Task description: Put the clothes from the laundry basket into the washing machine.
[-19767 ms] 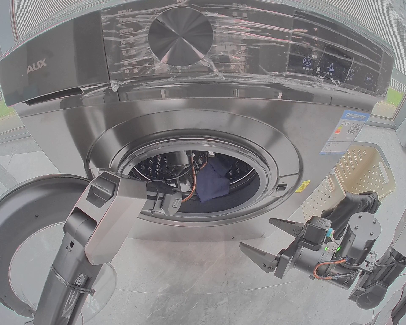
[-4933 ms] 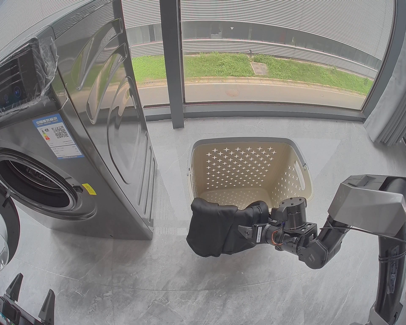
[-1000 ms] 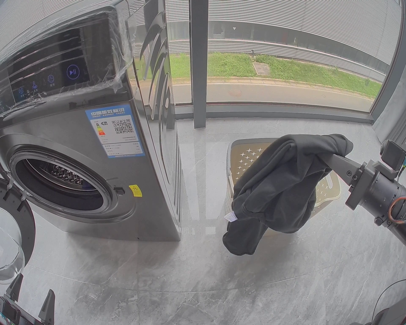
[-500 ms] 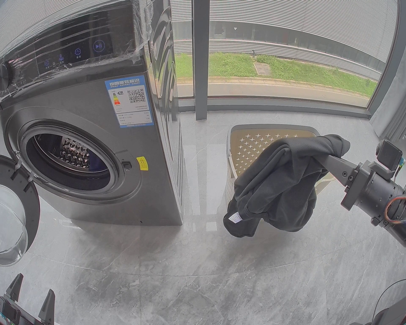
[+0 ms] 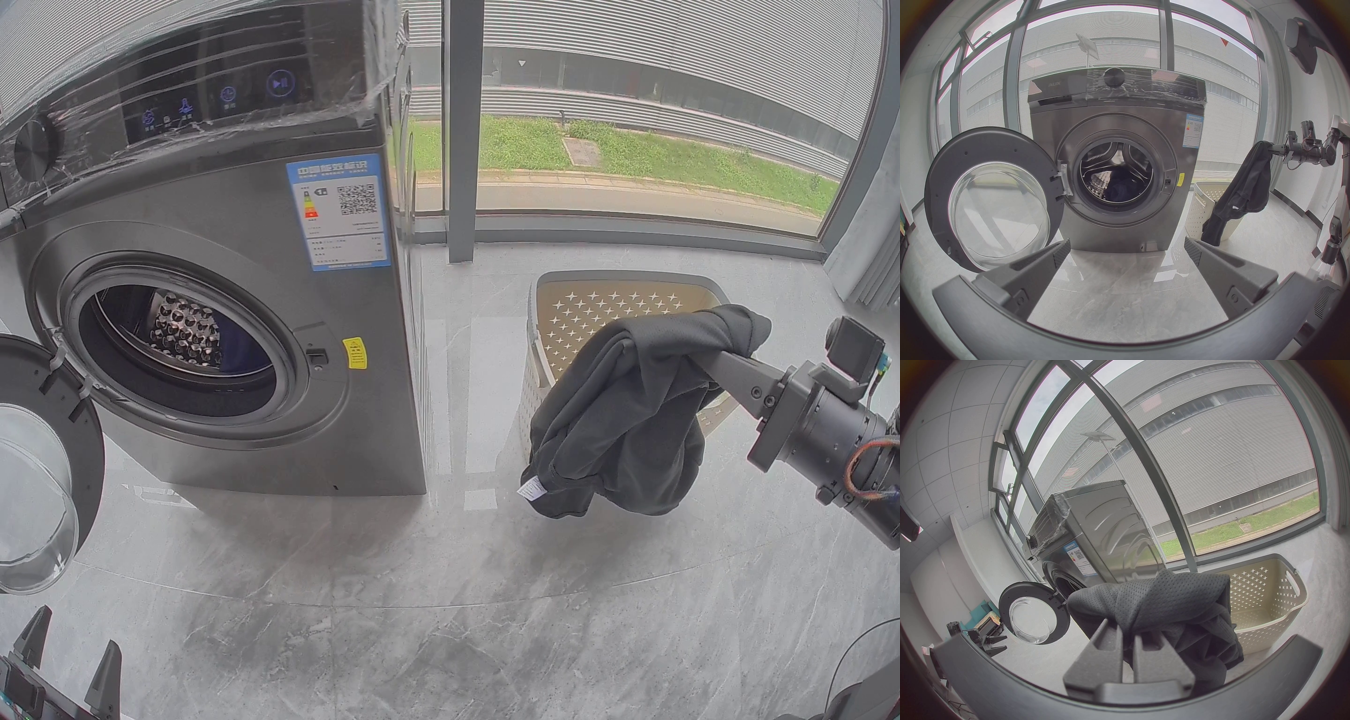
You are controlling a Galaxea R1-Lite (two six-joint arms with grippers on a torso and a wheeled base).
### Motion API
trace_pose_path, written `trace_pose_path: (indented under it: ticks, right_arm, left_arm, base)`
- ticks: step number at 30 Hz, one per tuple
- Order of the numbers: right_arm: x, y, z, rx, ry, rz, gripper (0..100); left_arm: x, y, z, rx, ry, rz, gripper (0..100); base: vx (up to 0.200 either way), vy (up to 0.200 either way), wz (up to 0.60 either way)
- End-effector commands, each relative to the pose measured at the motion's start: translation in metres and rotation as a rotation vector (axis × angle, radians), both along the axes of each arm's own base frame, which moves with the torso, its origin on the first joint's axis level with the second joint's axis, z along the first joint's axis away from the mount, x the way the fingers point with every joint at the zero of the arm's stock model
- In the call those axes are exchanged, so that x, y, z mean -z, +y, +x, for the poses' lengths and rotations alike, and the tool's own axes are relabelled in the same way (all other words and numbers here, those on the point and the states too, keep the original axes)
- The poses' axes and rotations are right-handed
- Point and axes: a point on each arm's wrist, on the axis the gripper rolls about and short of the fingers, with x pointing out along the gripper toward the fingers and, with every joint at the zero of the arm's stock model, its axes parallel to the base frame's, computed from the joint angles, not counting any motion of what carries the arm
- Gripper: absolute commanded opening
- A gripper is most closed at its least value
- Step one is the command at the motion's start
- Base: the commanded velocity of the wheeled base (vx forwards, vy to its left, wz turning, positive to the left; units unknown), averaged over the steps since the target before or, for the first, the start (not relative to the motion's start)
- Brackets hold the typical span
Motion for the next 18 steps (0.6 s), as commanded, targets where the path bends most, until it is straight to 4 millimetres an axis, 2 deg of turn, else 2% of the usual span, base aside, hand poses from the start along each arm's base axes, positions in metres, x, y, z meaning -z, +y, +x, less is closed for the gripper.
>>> trace_pose_path:
  ticks: [1,18]
  right_arm:
    - [0.0013,0.0004,0.0003,-0.002,0.005,-0.003,0]
    - [0.0014,0.0006,0.0005,-0.002,0.005,-0.003,0]
  left_arm:
    - [0.0044,0.0000,0.0000,-0.001,0.001,0.001,100]
    - [0.0044,0.0000,0.0000,-0.001,0.001,-0.001,100]
  base:
    - [0.000,0.200,0.00]
    - [0.000,0.200,0.00]
